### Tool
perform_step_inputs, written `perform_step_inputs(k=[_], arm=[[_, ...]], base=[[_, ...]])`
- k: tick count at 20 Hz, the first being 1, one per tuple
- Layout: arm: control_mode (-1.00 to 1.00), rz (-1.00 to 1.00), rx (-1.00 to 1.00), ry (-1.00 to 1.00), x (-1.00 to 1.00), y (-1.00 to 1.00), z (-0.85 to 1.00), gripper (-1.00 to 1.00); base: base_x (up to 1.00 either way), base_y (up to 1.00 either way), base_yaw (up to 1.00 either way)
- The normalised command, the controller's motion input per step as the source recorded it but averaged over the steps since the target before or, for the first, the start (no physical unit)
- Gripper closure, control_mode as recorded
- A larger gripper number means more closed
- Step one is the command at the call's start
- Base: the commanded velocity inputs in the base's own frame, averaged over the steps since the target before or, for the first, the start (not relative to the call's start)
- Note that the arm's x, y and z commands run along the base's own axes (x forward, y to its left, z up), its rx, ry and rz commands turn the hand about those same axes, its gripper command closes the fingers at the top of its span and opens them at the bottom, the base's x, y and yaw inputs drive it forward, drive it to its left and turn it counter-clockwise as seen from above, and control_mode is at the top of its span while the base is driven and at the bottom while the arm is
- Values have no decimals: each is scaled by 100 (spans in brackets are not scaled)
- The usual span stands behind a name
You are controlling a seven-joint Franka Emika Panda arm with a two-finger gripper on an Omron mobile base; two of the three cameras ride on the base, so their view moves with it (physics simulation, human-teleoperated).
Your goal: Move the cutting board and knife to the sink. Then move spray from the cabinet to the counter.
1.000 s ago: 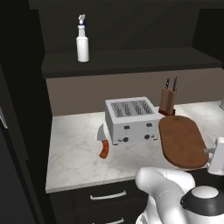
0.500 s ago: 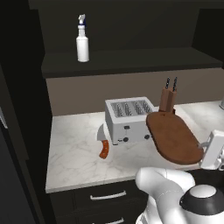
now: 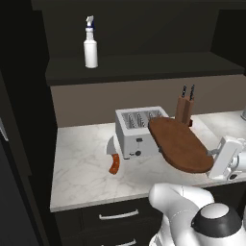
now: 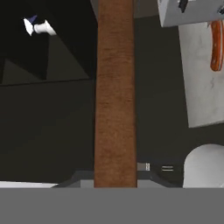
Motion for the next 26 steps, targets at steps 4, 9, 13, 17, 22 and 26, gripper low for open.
perform_step_inputs(k=[4, 9, 13, 17, 22, 26], arm=[[-100, 9, 2, -1, 12, 16, 12, 100], [-100, 8, 0, -3, 6, 4, 8, 100], [-100, 6, 0, -6, 1, 0, 3, 100], [-100, 0, 0, -6, 0, -1, 1, 100], [-100, 0, 0, -1, 0, 0, 0, 100], [-100, 0, 0, 0, 0, 0, 0, 100]], base=[[0, 0, 0], [0, 0, 0], [0, 0, 0], [0, 0, 0], [0, 0, 0], [0, 0, 0]])
